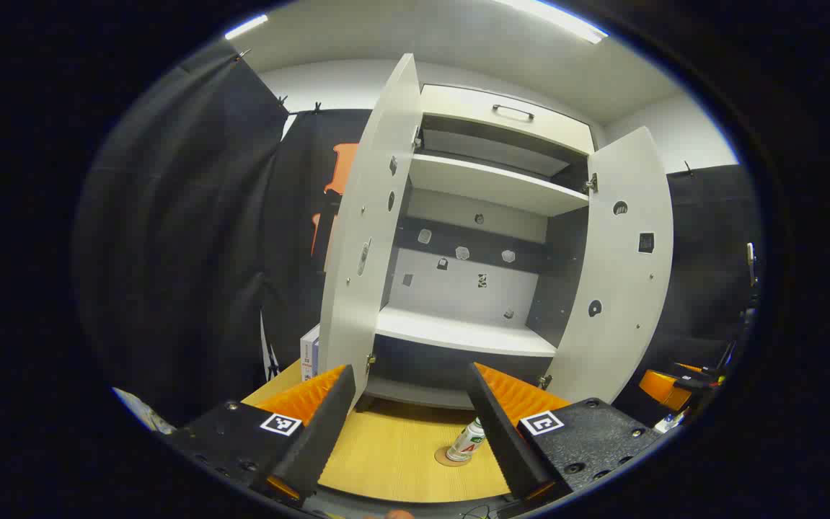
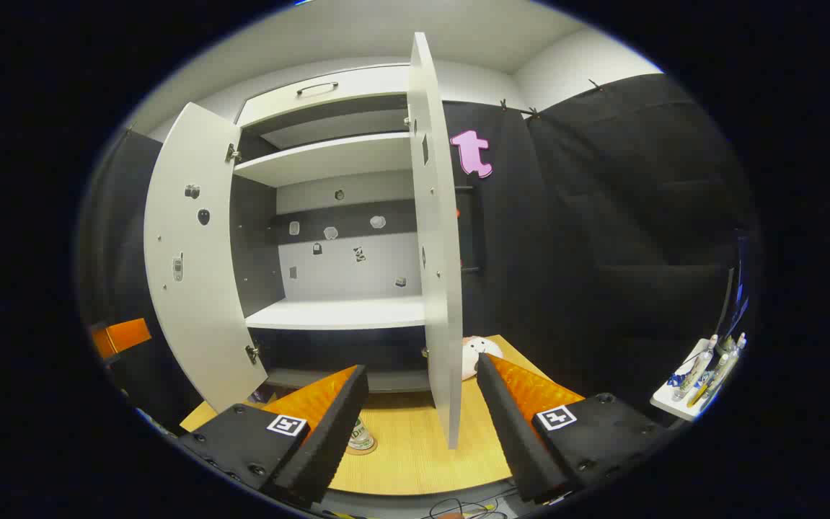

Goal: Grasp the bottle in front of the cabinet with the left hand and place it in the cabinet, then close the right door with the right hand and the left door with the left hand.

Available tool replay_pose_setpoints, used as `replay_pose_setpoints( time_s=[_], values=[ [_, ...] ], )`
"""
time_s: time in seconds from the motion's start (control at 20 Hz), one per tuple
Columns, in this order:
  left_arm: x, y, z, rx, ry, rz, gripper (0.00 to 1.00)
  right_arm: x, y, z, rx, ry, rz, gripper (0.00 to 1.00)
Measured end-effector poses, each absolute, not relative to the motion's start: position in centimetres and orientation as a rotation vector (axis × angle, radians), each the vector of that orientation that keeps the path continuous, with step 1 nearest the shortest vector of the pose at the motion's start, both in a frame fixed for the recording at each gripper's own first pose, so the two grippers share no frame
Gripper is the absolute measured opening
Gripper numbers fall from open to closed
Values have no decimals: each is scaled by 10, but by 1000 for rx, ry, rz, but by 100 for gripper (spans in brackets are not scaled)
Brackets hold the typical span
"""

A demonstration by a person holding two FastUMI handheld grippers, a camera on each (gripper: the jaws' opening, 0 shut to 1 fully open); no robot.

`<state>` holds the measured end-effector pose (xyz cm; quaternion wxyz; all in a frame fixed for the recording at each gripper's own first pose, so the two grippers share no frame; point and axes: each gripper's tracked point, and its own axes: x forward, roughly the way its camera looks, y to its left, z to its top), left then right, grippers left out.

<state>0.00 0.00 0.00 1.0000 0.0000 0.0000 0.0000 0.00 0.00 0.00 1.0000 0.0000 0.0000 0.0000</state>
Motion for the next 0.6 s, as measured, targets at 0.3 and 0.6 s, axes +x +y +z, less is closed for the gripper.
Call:
replay_pose_setpoints(
  time_s=[0.3, 0.6],
  values=[
    [6, -6, 5, 10, -28, -25, 95, 5, -5, 14, -9, -31, -3, 99],
    [10, -8, 7, 15, -40, -32, 95, 13, 8, 15, -27, -42, 22, 99]
  ],
)
